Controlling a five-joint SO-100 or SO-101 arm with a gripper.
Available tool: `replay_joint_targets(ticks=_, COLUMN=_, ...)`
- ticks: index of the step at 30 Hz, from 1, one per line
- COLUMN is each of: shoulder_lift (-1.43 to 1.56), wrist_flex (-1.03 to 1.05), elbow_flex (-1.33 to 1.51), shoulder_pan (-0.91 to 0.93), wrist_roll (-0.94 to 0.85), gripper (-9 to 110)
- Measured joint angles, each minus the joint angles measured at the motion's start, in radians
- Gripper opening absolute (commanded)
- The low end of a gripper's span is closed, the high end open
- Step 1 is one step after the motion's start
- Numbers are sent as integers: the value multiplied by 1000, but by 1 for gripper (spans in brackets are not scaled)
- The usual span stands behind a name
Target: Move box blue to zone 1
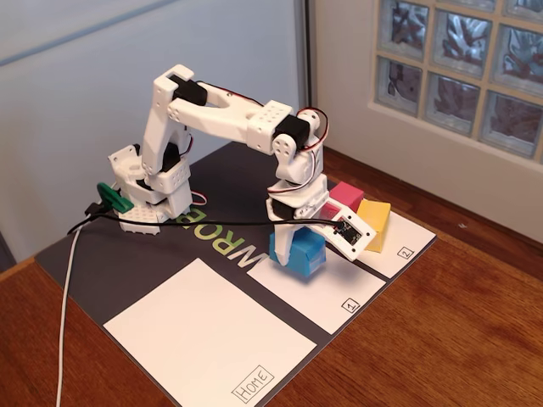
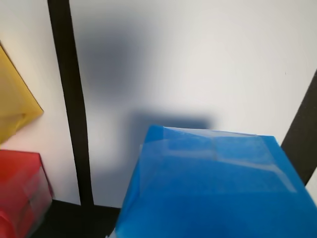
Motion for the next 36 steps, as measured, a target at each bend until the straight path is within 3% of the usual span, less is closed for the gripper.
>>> replay_joint_targets(ticks=13, shoulder_lift=-170, wrist_flex=31, elbow_flex=-187, shoulder_pan=-6, wrist_roll=12, gripper=1)
replay_joint_targets(ticks=36, shoulder_lift=-241, wrist_flex=32, elbow_flex=-206, shoulder_pan=-26, wrist_roll=35, gripper=4)
